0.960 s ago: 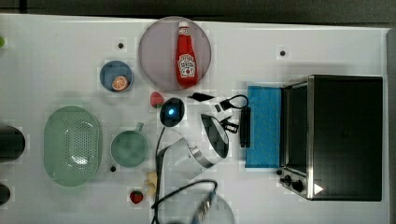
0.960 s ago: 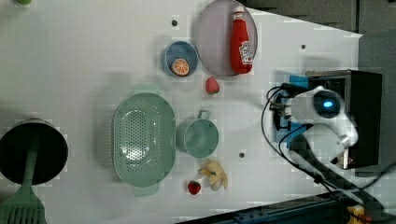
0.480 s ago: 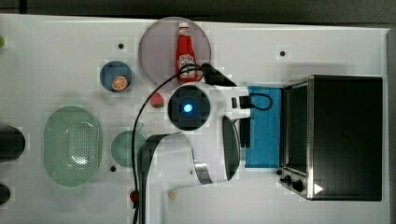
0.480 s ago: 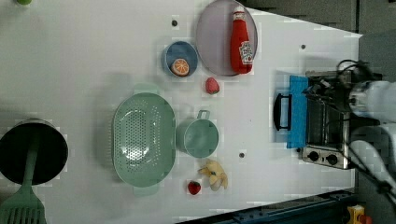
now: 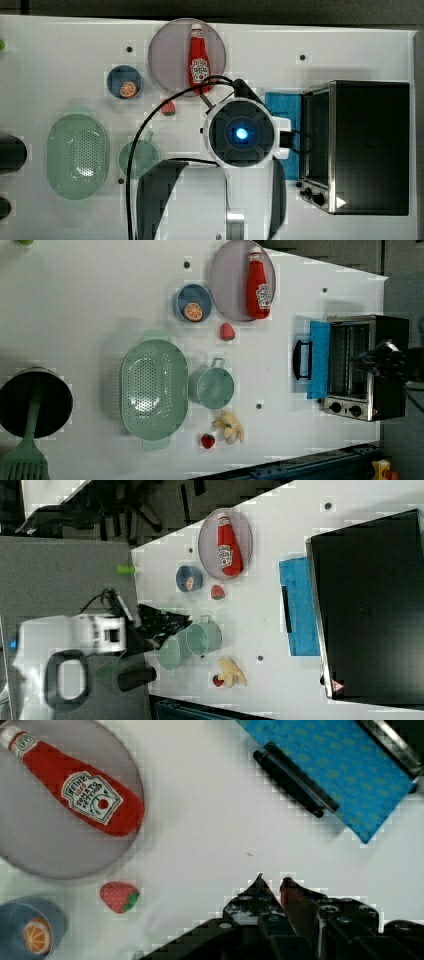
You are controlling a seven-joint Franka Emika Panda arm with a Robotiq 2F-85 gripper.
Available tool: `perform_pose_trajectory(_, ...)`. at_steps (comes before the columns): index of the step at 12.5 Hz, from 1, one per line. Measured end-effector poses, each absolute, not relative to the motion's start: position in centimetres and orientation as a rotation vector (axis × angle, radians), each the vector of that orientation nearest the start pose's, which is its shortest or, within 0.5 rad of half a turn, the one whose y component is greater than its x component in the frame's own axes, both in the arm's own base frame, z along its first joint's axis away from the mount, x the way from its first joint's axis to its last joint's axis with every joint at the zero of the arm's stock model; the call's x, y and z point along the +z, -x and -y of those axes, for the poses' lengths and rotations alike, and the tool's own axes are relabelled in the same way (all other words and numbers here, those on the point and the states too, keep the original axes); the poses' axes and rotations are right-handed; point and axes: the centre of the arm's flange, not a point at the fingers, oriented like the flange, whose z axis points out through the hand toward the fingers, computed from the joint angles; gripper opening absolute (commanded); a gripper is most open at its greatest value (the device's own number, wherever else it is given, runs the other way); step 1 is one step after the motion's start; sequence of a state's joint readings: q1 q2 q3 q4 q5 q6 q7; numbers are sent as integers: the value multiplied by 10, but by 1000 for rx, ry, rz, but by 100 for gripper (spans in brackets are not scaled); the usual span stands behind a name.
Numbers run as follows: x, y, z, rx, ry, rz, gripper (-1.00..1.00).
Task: Flap open oven.
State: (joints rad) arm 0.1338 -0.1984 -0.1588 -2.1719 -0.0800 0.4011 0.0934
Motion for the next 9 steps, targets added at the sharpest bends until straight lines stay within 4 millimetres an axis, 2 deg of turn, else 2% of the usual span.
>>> perform_pose_trajectory(3,540,-485,29,23,2881,-1375,-65)
perform_pose_trajectory(6,589,-482,30,3,2867,-1378,-65)
perform_pose_trajectory(7,598,-481,29,-14,2852,-1372,-65)
perform_pose_trajectory(9,598,-479,30,-5,2856,-1376,-65)
